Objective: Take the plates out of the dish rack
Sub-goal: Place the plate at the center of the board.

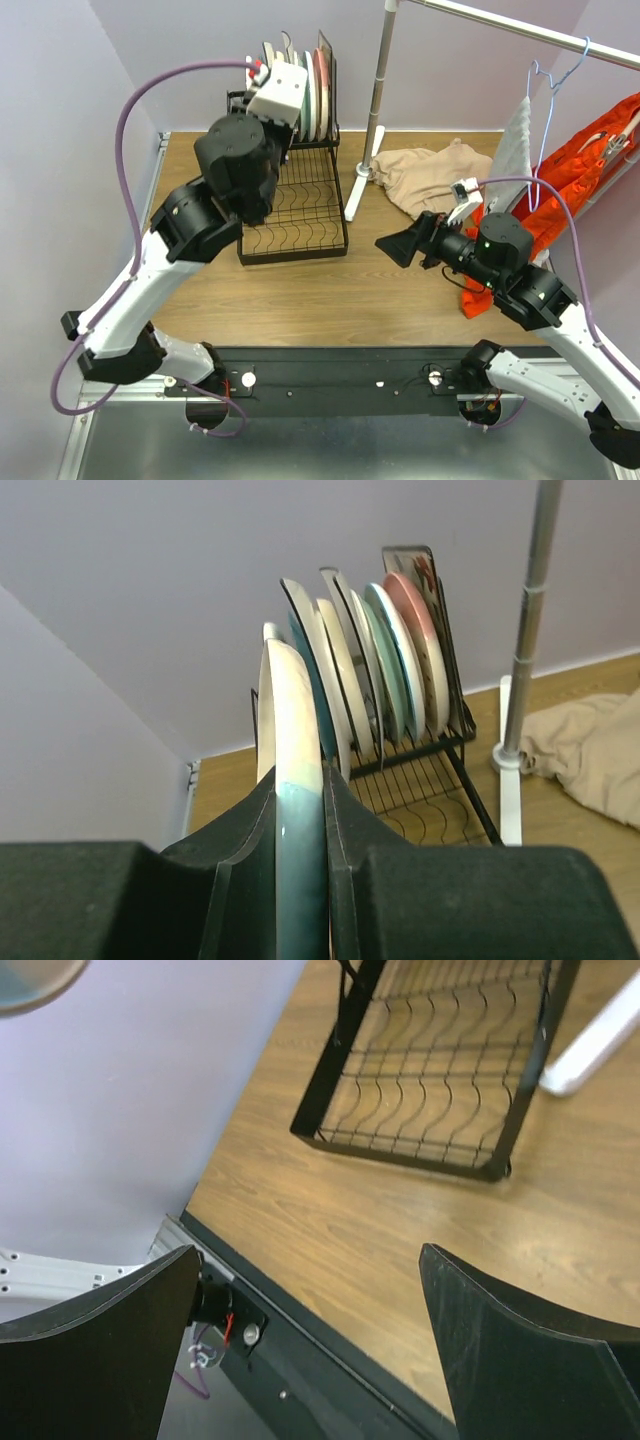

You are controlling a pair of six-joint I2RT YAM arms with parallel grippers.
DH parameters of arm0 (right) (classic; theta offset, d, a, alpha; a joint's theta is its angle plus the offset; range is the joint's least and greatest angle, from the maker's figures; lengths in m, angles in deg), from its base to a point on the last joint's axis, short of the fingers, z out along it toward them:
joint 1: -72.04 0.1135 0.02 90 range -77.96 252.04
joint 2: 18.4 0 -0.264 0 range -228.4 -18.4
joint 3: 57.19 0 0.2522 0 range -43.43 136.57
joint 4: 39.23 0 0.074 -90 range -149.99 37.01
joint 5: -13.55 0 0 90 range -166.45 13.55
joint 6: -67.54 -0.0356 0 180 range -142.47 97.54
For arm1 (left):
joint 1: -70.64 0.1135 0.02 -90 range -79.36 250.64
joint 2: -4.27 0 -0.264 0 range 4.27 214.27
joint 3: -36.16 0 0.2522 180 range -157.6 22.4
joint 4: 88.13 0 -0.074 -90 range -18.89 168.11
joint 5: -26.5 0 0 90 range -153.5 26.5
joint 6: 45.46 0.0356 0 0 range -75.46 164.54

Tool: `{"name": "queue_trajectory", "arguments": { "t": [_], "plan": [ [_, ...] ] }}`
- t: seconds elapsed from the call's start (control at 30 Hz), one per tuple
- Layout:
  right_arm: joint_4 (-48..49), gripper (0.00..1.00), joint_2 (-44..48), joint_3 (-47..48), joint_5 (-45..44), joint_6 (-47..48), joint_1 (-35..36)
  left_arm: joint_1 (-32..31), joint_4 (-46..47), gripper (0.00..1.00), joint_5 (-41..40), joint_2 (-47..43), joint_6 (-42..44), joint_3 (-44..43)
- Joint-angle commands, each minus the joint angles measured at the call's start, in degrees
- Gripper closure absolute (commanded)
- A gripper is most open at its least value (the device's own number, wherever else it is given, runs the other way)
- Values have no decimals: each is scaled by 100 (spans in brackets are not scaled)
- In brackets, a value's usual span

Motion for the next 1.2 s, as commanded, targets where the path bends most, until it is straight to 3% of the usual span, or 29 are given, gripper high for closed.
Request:
{"name": "queue_trajectory", "arguments": {
  "t": [0.0,0.23,0.5,0.77,1.17],
  "plan": [
    [-908,0,81,-73,-531,-678,-4,-772,-60,100,-1114,-577,-166,444],
    [-1227,0,-208,313,-989,-1164,-4,-2267,203,100,-1870,-1000,-440,2051],
    [-1297,0,-1236,1395,-506,-996,-12,-3830,1230,100,-2740,-1273,44,3354],
    [-1473,0,-1509,2151,-674,-961,-13,-4632,1408,100,-3232,-1220,-184,4233],
    [-1447,3,-2011,2073,776,-925,-21,-4993,1381,100,-3663,-491,-62,4506]
  ]
}}
